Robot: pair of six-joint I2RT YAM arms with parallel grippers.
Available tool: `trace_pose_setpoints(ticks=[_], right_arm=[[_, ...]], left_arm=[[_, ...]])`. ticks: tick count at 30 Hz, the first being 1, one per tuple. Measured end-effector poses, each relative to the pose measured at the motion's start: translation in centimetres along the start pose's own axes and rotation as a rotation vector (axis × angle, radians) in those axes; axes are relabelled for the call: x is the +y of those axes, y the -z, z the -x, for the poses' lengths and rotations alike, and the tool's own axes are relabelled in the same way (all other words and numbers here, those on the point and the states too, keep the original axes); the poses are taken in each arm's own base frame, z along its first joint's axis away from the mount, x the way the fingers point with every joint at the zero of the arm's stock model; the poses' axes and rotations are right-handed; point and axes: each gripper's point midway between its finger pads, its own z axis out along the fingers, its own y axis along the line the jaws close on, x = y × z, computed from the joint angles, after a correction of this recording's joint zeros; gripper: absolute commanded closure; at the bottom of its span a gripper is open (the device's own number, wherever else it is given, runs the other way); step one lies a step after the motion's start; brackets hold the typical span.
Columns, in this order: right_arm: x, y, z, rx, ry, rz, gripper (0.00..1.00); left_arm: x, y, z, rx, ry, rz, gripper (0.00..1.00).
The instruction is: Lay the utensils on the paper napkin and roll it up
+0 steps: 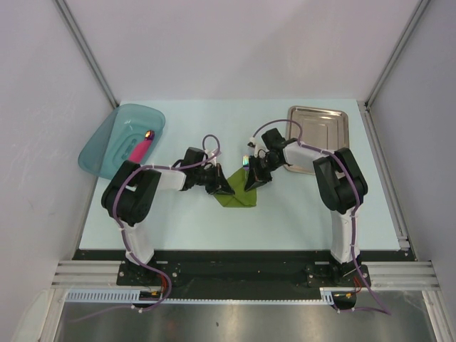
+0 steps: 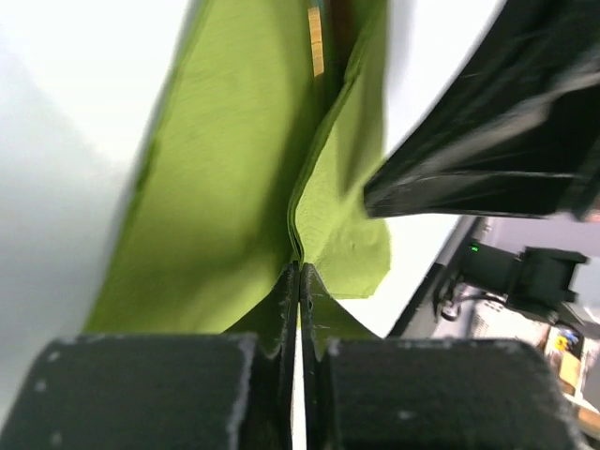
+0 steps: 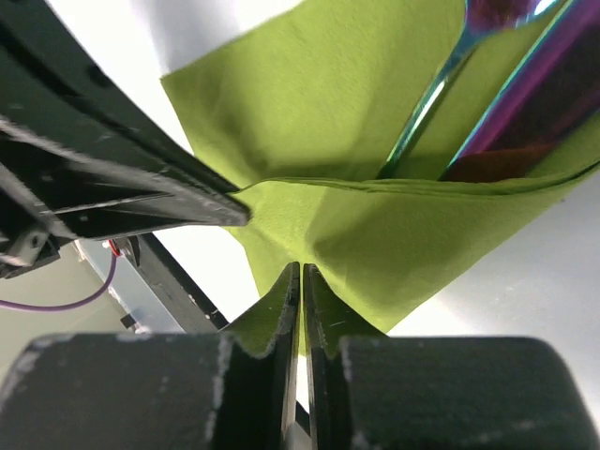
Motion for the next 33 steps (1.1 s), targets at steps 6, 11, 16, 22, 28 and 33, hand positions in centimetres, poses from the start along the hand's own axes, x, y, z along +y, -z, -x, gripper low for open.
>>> trace_pose_setpoints(ticks=[6, 11, 16, 22, 28, 33], right_arm=[[0.1, 0.6, 0.8, -0.023, 0.002, 0.006, 0.91], [-0.1, 0.7, 0.9, -0.026, 0.002, 0.0, 0.92], [-0.4, 0.4, 0.8, -0.023, 0.009, -0.018, 0.93], [-1.4, -0.4, 0.5, -0.005, 0.004, -0.039, 0.93], [-1.5, -0.6, 0.4, -0.001, 0.003, -0.042, 0.93], [-1.5, -0.6, 0.4, -0.002, 0.006, -0.041, 0.93]], left_arm=[[1.3, 0.1, -0.4, 0.004, 0.007, 0.061, 1.0], [1.7, 0.1, -0.4, 0.002, 0.006, 0.08, 1.0], [1.9, 0.1, -0.5, 0.002, 0.001, 0.091, 0.97], [1.7, 0.2, -0.2, -0.009, -0.004, 0.075, 0.75], [-0.7, 1.4, 1.8, -0.084, -0.037, -0.019, 0.64], [-4.2, 2.3, 3.4, -0.145, -0.108, -0.113, 0.64]])
